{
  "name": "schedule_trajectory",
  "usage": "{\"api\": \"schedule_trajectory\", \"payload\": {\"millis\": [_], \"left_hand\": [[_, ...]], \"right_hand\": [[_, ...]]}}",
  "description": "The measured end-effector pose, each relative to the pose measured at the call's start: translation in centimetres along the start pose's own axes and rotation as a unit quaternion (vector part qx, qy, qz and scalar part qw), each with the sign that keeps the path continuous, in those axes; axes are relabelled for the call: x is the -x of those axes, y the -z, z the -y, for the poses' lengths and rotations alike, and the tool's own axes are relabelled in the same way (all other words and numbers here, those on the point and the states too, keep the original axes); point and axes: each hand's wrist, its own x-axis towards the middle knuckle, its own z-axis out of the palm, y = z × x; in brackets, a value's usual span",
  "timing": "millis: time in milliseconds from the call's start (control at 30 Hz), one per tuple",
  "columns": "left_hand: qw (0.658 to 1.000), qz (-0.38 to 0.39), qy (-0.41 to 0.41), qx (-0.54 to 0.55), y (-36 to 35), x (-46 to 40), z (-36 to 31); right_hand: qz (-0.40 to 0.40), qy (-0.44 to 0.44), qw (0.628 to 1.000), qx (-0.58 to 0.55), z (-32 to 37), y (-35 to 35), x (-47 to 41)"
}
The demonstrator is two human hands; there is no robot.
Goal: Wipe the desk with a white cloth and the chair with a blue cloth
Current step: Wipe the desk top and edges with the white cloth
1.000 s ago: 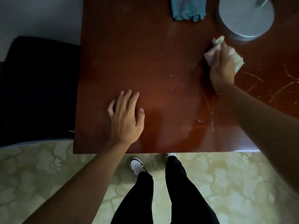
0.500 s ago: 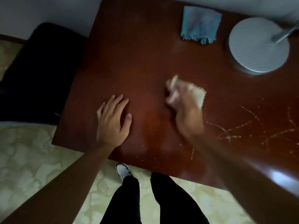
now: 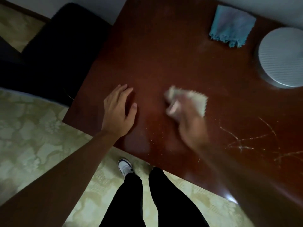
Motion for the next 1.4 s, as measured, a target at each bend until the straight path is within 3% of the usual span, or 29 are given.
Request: {"api": "schedule_trajectory", "payload": {"millis": [100,200,400,533,667,833,900,1000,1100,1200,1300,1400], "left_hand": [[0.999,-0.019,0.033,0.007,0.5,0.7,0.4],[0.997,-0.041,0.065,-0.003,1.1,1.8,1.2],[0.994,-0.065,0.092,-0.01,2.1,3.3,2.1],[0.991,-0.056,0.12,-0.003,1.9,4.1,2.5],[0.982,-0.08,0.158,0.063,2.1,4.0,2.8],[0.98,-0.083,0.145,0.104,2.7,4.2,2.7],[0.979,-0.065,0.149,0.126,3.1,4.4,2.7],[0.989,-0.028,0.111,0.097,3.2,4.9,2.7],[0.993,-0.028,0.093,0.07,3.0,5.4,2.4],[0.993,-0.05,0.081,0.074,2.4,5.9,1.5],[0.988,-0.086,0.074,0.103,2.2,6.5,0.9],[0.972,-0.147,0.104,0.15,2.7,6.6,0.9]], "right_hand": [[-0.005,-0.019,0.998,0.056,-2.4,2.1,-8.5],[0.02,-0.011,0.994,0.107,-1.2,-1.1,-13.7],[0.124,0.154,0.974,0.107,3.6,-7.7,-3.8],[0.055,0.057,0.995,0.055,3.5,-6.3,-12.1],[0.081,0.083,0.986,0.117,5.4,-8.6,-18.3],[0.149,0.177,0.971,0.064,6.5,-9.7,-4.4],[0.152,0.155,0.976,-0.008,6.4,-8.6,-0.3],[0.067,0.062,0.992,-0.089,5.6,-6.3,-3.3],[0.01,0.019,0.998,-0.051,4.7,-4.2,-10.0],[0.027,-0.007,1.0,0.007,3.4,-5.6,-10.7],[0.041,0.05,0.997,0.04,4.1,-7.7,-4.3],[0.101,0.108,0.989,0.001,5.8,-9.3,5.6]]}}
